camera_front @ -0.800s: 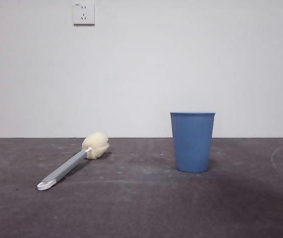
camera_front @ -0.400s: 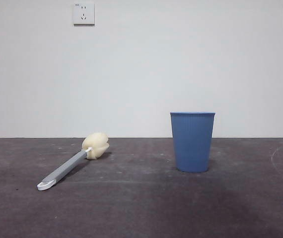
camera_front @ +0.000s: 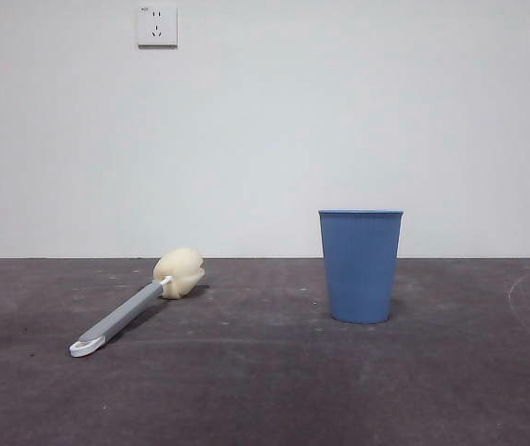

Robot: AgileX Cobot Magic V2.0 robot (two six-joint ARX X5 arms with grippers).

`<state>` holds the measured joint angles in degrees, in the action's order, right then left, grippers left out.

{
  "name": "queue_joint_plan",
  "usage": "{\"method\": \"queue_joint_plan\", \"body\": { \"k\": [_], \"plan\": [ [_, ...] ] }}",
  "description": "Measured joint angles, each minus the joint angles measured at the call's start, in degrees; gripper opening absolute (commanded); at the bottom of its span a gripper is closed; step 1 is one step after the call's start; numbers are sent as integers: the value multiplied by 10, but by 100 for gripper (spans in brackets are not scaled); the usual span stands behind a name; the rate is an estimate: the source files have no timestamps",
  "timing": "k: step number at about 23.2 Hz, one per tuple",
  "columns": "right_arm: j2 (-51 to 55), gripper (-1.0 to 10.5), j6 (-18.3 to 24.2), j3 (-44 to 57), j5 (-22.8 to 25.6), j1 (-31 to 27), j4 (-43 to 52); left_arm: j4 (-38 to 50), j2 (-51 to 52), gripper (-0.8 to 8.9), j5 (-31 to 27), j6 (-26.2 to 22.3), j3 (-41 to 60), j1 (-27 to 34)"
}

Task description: Pick up the cup brush,pick up the cup,insert the brush into the cup,clean the cup,put the cup brush back,put the cup back to the fixed position on the table

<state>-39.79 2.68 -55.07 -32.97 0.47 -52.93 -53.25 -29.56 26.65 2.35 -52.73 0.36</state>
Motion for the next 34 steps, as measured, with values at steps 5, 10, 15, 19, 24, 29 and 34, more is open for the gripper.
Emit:
{"method": "queue_joint_plan", "body": {
  "k": [5,10,15,19,24,29,34],
  "plan": [
    [-5,-11,21,-11,0,13,-54,-47,-20,-8,21,-22,-10,0],
    [-5,14,32,-11,0,22,-70,-67,-23,1,21,-35,-10,-5],
    [-5,561,31,-11,0,25,-70,-67,-25,603,20,-37,-10,-5],
    [-5,565,27,-11,0,25,-66,-65,-35,599,20,-37,-10,-20],
    [-8,564,23,-11,0,25,-62,-38,-72,599,19,-37,-10,-47],
    [-33,564,21,-11,0,25,-59,10,-143,599,-16,-37,-10,-91],
    [-64,564,20,-11,0,25,-56,85,-269,598,-125,-18,-10,-182]
  ]
}}
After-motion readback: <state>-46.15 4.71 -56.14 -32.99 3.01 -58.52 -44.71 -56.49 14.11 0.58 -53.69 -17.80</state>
